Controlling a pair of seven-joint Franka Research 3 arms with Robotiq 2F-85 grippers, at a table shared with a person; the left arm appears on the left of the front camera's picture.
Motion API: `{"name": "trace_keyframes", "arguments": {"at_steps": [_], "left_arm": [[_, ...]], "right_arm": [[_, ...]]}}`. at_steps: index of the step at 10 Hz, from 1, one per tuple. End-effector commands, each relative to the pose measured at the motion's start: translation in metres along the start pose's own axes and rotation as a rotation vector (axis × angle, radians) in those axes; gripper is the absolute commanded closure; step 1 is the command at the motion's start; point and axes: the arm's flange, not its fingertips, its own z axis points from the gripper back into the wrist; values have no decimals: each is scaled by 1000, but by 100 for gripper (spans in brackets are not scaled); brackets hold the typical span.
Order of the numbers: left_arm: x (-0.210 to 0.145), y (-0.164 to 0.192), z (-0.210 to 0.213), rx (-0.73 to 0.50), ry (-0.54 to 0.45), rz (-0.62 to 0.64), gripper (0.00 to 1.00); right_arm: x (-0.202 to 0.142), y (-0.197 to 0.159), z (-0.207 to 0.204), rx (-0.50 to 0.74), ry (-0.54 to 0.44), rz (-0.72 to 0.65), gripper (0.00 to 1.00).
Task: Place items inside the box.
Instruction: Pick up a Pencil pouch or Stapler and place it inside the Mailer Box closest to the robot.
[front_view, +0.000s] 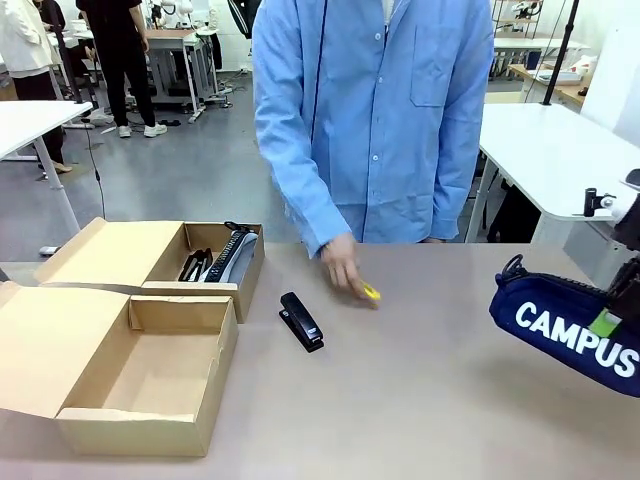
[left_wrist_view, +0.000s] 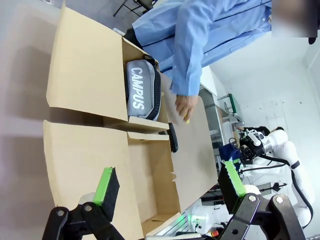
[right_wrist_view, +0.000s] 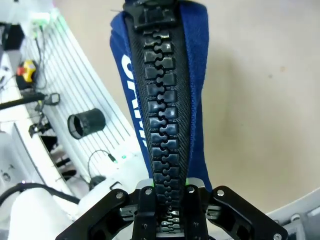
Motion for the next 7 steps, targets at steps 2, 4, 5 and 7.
{"name": "trace_keyframes", "arguments": {"at_steps": [2,4,5,7], "left_arm": [[-1,1,-1,-23,-19,-19,0],[-1,1,-1,-23,-19,-19,0],[-1,1,-1,-23,-19,-19,0],[-1,1,-1,-23,-19,-19,0]], "right_arm": [[34,15,-13,-32,-17,197,92],[103,78,-16,51,-120,250,92],[139,120,-18,157,-172,249,92],[213,200,-44,477,-113,19,92]]}}
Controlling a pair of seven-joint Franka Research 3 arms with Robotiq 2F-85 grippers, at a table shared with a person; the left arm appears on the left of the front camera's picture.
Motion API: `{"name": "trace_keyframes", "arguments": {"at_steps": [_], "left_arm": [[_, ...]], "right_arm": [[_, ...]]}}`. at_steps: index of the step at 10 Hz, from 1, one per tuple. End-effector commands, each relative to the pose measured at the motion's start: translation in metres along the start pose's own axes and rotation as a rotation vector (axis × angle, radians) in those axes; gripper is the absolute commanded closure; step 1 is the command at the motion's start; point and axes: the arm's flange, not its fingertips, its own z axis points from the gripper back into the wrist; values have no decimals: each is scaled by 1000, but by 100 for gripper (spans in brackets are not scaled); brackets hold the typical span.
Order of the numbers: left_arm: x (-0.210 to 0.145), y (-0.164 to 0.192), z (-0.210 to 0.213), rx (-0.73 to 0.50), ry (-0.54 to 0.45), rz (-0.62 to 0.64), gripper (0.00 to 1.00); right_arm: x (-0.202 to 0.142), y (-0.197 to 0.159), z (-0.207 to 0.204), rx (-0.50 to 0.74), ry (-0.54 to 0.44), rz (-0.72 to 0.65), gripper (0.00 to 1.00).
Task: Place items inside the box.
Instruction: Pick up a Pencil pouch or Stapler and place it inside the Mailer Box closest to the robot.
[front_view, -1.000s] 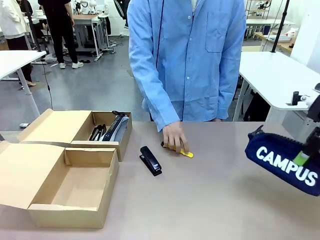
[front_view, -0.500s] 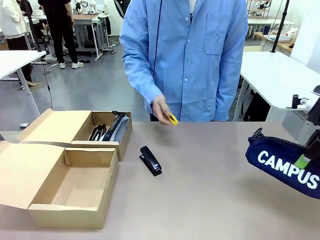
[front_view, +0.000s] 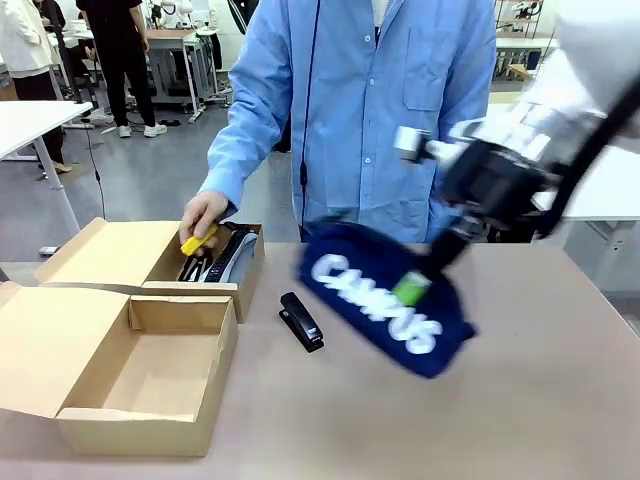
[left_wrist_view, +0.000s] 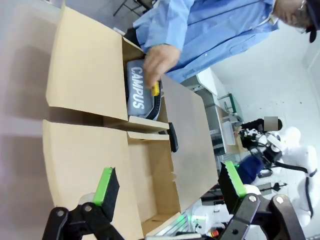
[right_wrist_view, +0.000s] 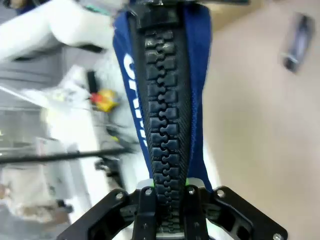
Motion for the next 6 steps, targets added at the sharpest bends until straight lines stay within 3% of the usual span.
{"name": "trace_keyframes", "arguments": {"at_steps": [1,2,3,4,5,6], "left_arm": [[-1,1,-1,-23,-21,-19,0],[-1,1,-1,-23,-21,-19,0],[-1,1,-1,-23,-21,-19,0],[-1,1,-1,-23,-21,-19,0],[-1,1,-1,-23,-21,-19,0],[-1,1,-1,-23,-21,-19,0]], "right_arm": [[64,6,-32,243,-20,-266,92],[88,17,-61,255,-5,-330,92],[105,33,-93,166,11,-297,92],[114,38,-120,18,110,-242,92],[87,30,-86,238,27,-287,92],[87,30,-86,238,27,-287,92]]}}
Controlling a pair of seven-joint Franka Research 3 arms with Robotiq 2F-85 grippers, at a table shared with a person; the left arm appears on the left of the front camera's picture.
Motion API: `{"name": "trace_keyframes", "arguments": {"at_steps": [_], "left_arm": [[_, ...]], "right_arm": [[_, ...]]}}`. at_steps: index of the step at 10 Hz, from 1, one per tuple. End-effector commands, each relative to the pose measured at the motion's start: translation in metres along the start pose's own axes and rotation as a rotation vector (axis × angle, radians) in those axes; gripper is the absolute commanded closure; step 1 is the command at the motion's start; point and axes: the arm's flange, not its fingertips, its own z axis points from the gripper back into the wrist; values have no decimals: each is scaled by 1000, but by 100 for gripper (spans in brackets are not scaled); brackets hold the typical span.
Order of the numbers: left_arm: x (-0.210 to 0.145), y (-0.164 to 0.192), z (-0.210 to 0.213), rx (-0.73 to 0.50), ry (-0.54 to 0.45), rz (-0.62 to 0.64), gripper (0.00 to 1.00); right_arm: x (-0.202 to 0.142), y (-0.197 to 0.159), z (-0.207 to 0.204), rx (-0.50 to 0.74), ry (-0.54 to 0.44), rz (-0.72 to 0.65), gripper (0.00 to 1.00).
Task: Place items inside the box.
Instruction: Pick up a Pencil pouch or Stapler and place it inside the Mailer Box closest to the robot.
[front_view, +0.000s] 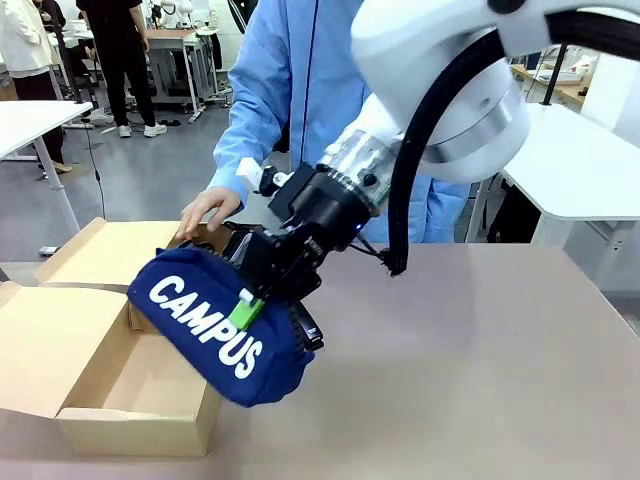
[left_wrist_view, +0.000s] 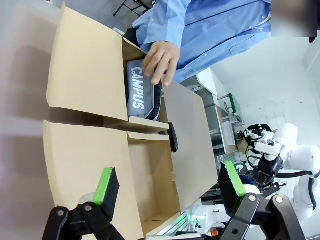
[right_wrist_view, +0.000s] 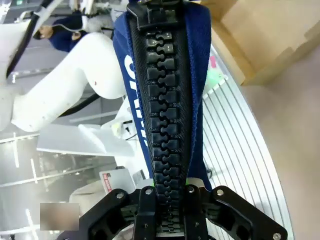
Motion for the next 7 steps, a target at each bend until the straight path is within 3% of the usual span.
{"name": "trace_keyframes", "arguments": {"at_steps": [1,3,5,7], "left_arm": [[-1,1,-1,-23,-20,-19,0],[-1,1,-1,-23,-20,-19,0],[-1,1,-1,-23,-20,-19,0],[-1,1,-1,-23,-20,-19,0]], "right_arm": [[-16,-2,25,56,-23,1,92],[-3,-1,13,14,-3,-7,92],[38,45,-28,37,-283,-216,92],[57,67,-60,51,-460,-361,92]]}}
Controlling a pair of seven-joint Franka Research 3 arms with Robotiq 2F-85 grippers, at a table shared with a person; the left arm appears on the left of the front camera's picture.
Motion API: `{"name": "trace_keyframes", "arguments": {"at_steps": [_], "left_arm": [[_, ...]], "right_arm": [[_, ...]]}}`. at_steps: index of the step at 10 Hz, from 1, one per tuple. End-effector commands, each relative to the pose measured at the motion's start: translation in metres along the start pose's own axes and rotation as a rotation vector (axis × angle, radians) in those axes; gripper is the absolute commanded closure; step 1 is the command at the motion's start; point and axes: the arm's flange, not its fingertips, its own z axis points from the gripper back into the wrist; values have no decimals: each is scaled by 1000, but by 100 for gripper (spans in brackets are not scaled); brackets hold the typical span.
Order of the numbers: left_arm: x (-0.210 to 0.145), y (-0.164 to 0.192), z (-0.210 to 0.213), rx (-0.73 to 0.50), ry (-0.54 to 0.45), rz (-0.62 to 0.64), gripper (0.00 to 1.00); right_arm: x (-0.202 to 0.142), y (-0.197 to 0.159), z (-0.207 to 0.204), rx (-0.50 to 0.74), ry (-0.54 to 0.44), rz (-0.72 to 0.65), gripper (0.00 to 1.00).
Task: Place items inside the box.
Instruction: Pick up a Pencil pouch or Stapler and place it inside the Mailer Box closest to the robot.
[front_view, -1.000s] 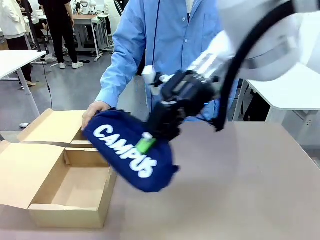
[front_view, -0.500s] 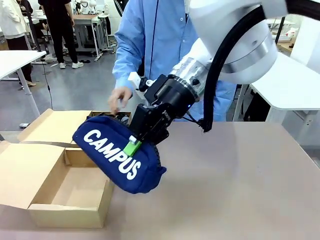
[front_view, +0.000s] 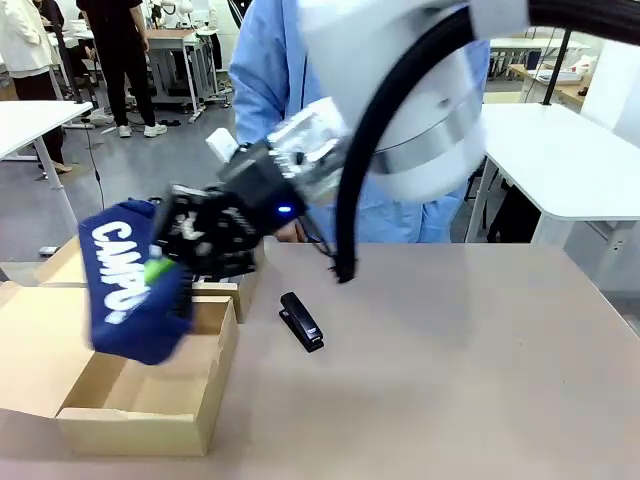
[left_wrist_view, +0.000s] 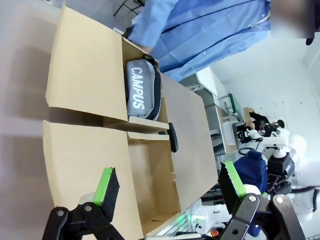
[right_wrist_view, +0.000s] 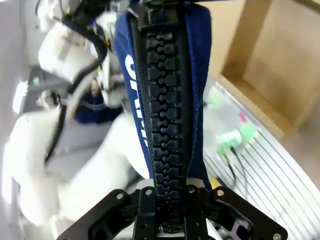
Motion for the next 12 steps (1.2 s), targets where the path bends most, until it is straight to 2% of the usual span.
{"name": "trace_keyframes", "arguments": {"at_steps": [1,3,5,6,7,8,9,10,12], "left_arm": [[-1,1,-1,-23,-20,-18,0],[-1,1,-1,-23,-20,-18,0],[-1,1,-1,-23,-20,-18,0],[-1,1,-1,-23,-20,-18,0],[-1,1,-1,-23,-20,-18,0],[-1,1,-1,-23,-20,-18,0],[-1,1,-1,-23,-20,-18,0],[-1,1,-1,-23,-20,-18,0],[-1,1,-1,-23,-20,-18,0]], "right_arm": [[10,12,-39,-60,-127,-133,92],[16,5,-69,-173,-144,-274,92],[21,2,-88,-258,-116,-256,92],[2,-16,-68,-162,-157,-234,92],[2,-16,-68,-162,-157,-234,92],[6,-30,-84,-226,-135,-257,92],[15,-18,-102,-318,-180,-290,92],[25,-13,-119,-347,-166,-311,92],[37,-10,-141,-379,-199,-356,92]]}}
